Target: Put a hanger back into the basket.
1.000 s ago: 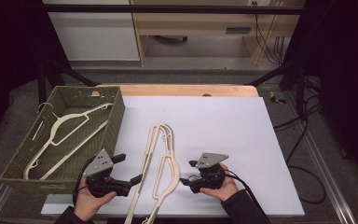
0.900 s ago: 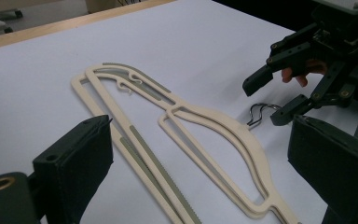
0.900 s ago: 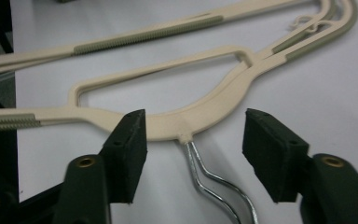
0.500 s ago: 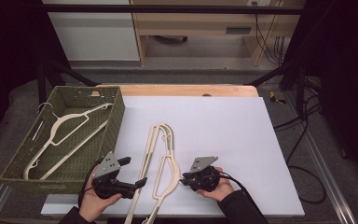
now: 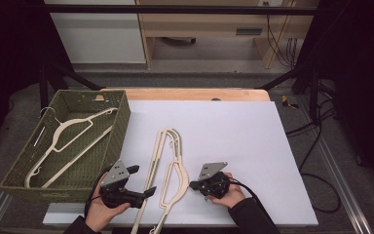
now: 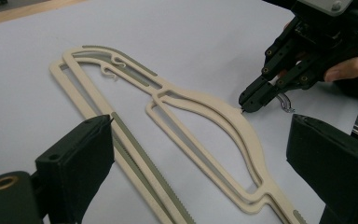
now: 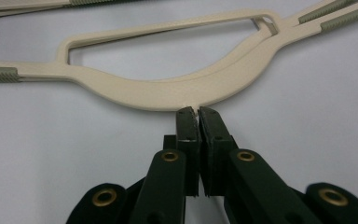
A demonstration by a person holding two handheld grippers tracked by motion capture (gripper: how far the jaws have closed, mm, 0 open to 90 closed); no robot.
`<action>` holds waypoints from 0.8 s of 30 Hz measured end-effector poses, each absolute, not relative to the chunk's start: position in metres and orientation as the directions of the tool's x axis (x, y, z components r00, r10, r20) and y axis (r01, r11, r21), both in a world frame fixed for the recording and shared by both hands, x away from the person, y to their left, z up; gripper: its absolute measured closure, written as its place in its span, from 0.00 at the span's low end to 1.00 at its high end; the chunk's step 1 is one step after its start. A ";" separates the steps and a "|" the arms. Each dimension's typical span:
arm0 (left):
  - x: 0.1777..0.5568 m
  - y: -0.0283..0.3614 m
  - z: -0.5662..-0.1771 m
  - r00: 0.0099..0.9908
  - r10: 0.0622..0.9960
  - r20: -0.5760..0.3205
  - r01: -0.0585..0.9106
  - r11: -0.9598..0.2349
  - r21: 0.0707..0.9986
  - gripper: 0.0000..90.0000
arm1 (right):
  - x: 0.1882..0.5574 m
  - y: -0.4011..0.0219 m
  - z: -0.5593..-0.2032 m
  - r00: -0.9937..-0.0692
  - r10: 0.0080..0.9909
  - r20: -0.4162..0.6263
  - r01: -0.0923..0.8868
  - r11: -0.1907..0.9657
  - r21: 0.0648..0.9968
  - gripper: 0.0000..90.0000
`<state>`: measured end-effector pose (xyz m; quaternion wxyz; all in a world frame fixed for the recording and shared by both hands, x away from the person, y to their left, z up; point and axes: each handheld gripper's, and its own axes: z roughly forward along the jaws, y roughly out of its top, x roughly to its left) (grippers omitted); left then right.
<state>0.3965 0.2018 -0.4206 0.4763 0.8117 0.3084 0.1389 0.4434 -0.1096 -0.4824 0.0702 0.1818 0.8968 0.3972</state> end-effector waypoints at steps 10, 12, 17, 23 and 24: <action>0.399 0.176 -0.427 0.803 0.592 -0.067 0.384 -0.429 0.818 0.10 | 0.446 -0.112 -0.476 -0.931 0.363 0.041 0.271 0.609 0.745 0.99; 0.400 0.167 -0.430 0.812 0.581 -0.061 0.385 -0.454 0.804 0.10 | 0.445 -0.112 -0.474 -0.929 0.367 0.042 0.273 0.604 0.749 0.99; 0.404 0.147 -0.437 0.831 0.553 -0.053 0.388 -0.509 0.768 0.13 | 0.445 -0.112 -0.469 -0.933 0.356 0.053 0.276 0.614 0.739 0.99; 0.407 0.125 -0.441 0.850 0.524 -0.052 0.386 -0.553 0.738 0.19 | 0.441 -0.109 -0.456 -0.927 0.370 0.058 0.288 0.607 0.740 0.99; 0.408 0.121 -0.442 0.855 0.516 -0.050 0.383 -0.564 0.732 0.21 | 0.440 -0.108 -0.454 -0.927 0.371 0.051 0.284 0.609 0.741 0.99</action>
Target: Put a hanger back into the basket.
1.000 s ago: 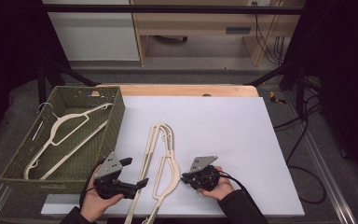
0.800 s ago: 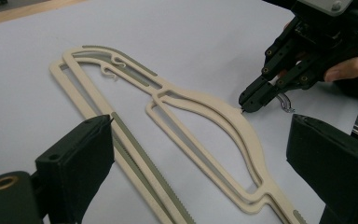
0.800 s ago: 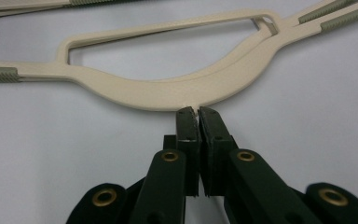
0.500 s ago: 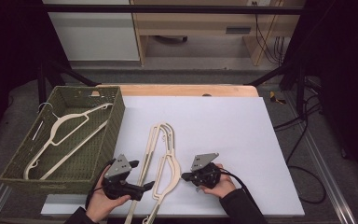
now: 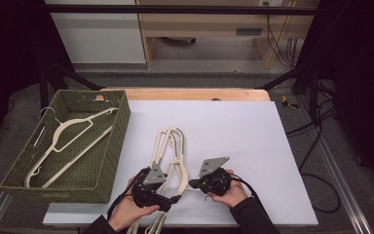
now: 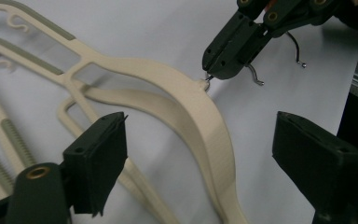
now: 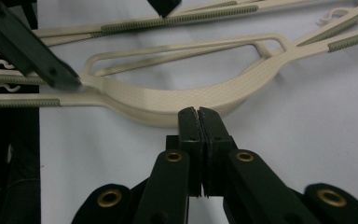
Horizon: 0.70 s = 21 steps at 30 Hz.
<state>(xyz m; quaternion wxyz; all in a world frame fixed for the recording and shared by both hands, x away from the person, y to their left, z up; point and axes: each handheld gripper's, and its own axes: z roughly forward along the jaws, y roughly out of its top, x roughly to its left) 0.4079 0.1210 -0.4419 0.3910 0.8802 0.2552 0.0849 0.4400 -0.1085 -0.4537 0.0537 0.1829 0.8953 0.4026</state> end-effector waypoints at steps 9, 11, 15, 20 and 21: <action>0.412 0.095 -0.457 0.867 0.493 -0.066 0.418 -0.650 0.635 0.46 | 0.436 -0.103 -0.441 -0.929 0.367 0.048 0.284 0.626 0.726 0.99; 0.413 0.093 -0.459 0.865 0.498 -0.066 0.427 -0.658 0.620 0.53 | 0.435 -0.103 -0.439 -0.929 0.368 0.047 0.286 0.628 0.724 0.99; 0.412 0.093 -0.460 0.857 0.511 -0.069 0.441 -0.657 0.611 0.66 | 0.433 -0.102 -0.433 -0.929 0.369 0.033 0.277 0.634 0.722 0.99; 0.411 0.094 -0.459 0.845 0.529 -0.082 0.461 -0.642 0.612 0.77 | 0.431 -0.101 -0.432 -0.930 0.365 0.031 0.274 0.638 0.720 0.99; 0.411 0.094 -0.459 0.840 0.536 -0.079 0.466 -0.640 0.611 0.77 | 0.431 -0.101 -0.431 -0.930 0.366 0.033 0.276 0.638 0.719 0.99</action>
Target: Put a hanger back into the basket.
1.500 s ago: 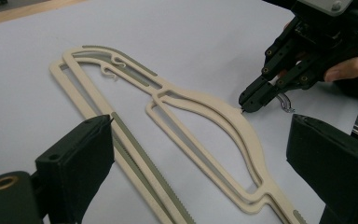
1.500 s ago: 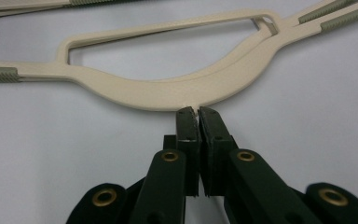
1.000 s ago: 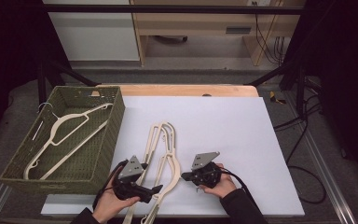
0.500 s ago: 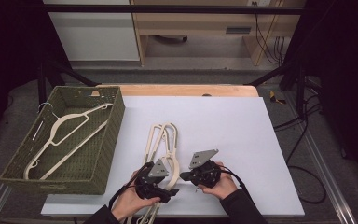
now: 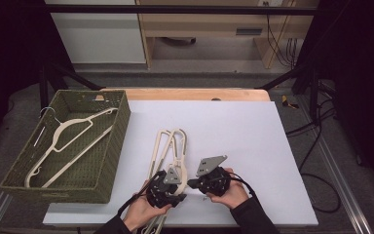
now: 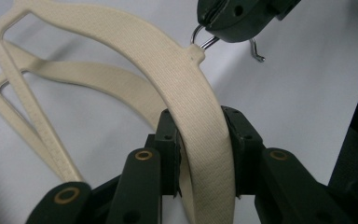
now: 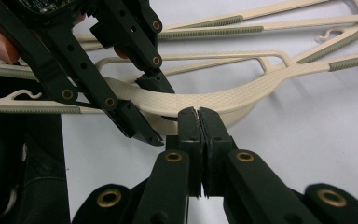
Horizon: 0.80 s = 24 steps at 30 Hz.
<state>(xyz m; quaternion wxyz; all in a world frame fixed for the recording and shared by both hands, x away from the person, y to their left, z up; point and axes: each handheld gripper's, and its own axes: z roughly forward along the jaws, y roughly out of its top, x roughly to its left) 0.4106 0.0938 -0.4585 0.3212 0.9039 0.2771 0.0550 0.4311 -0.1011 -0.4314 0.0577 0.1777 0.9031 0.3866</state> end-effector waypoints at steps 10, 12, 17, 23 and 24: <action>0.406 0.105 -0.446 0.801 0.594 -0.079 0.499 -0.589 0.636 0.81 | 0.428 -0.125 -0.407 -0.897 0.441 0.043 0.260 0.445 0.857 0.70; 0.404 0.109 -0.440 0.795 0.602 -0.071 0.499 -0.583 0.642 0.81 | 0.429 -0.139 -0.401 -0.865 0.499 0.060 0.269 0.359 0.894 0.60; 0.400 0.121 -0.425 0.769 0.636 -0.067 0.506 -0.541 0.672 0.83 | 0.431 -0.172 -0.394 -0.786 0.612 0.087 0.269 0.212 0.940 0.44; 0.398 0.142 -0.408 0.733 0.677 -0.056 0.512 -0.497 0.701 0.86 | 0.431 -0.197 -0.398 -0.730 0.678 0.084 0.272 0.176 0.946 0.32; 0.398 0.146 -0.405 0.725 0.686 -0.054 0.514 -0.487 0.707 0.86 | 0.432 -0.199 -0.399 -0.725 0.684 0.086 0.275 0.172 0.946 0.30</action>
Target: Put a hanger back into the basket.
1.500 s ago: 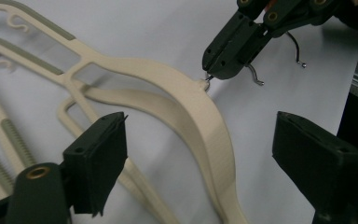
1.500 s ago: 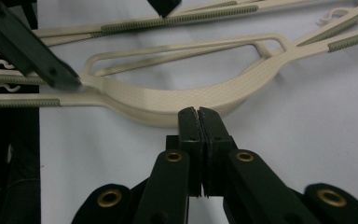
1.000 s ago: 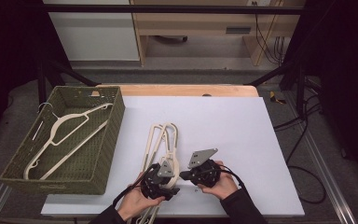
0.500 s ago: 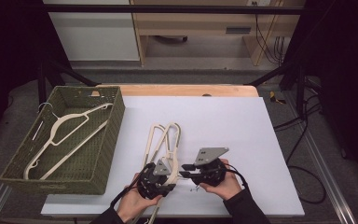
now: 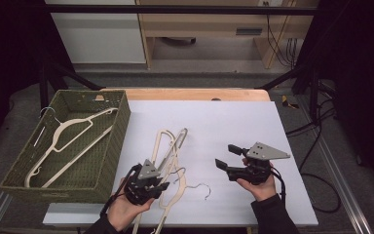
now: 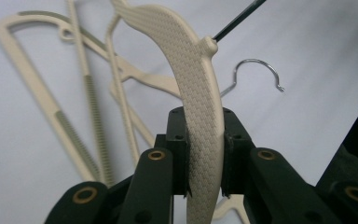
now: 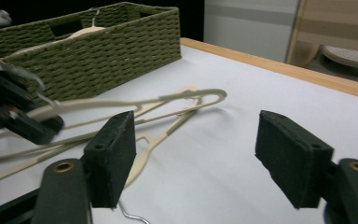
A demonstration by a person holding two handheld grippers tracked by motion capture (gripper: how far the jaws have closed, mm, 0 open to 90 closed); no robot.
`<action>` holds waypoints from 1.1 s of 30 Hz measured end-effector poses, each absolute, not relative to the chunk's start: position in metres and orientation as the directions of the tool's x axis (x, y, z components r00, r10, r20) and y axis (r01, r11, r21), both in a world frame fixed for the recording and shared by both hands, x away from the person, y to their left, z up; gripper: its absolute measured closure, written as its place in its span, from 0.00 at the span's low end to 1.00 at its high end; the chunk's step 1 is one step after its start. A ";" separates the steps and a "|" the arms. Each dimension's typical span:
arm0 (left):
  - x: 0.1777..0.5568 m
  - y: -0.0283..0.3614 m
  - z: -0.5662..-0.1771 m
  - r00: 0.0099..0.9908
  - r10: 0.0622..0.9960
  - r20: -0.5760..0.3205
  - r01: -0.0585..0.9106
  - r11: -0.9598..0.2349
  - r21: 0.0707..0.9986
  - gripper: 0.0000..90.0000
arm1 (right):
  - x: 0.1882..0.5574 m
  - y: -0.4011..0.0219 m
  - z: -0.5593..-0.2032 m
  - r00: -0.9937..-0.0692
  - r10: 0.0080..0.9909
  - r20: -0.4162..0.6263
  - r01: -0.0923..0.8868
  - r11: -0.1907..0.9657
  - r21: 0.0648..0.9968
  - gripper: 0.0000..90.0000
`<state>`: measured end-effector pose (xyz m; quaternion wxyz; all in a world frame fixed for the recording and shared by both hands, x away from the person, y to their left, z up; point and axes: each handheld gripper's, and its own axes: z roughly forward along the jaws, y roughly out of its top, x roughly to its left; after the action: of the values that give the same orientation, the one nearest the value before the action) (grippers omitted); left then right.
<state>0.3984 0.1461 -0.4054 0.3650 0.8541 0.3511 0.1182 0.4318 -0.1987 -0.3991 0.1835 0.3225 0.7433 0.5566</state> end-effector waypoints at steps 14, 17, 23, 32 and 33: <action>0.416 0.195 -0.391 0.618 0.778 -0.113 0.569 -0.343 0.747 0.95 | 0.436 -0.213 -0.406 -0.669 0.732 0.128 0.322 0.130 0.938 0.18; 0.411 0.198 -0.382 0.643 0.757 -0.115 0.544 -0.345 0.765 0.95 | 0.435 -0.215 -0.405 -0.665 0.735 0.129 0.321 0.126 0.939 0.17; 0.401 0.205 -0.356 0.684 0.724 -0.093 0.480 -0.350 0.805 0.95 | 0.433 -0.217 -0.404 -0.666 0.735 0.126 0.308 0.117 0.944 0.14; 0.396 0.221 -0.316 0.711 0.700 -0.069 0.413 -0.336 0.846 0.95 | 0.432 -0.222 -0.401 -0.653 0.749 0.115 0.293 0.110 0.950 0.10; 0.396 0.223 -0.310 0.716 0.694 -0.071 0.410 -0.335 0.848 0.95 | 0.432 -0.222 -0.401 -0.649 0.752 0.118 0.295 0.106 0.950 0.10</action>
<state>0.3962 0.2231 -0.3104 0.4626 0.8025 0.3440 0.1538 0.4322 -0.2215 -0.4010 0.2040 0.3659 0.7150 0.5597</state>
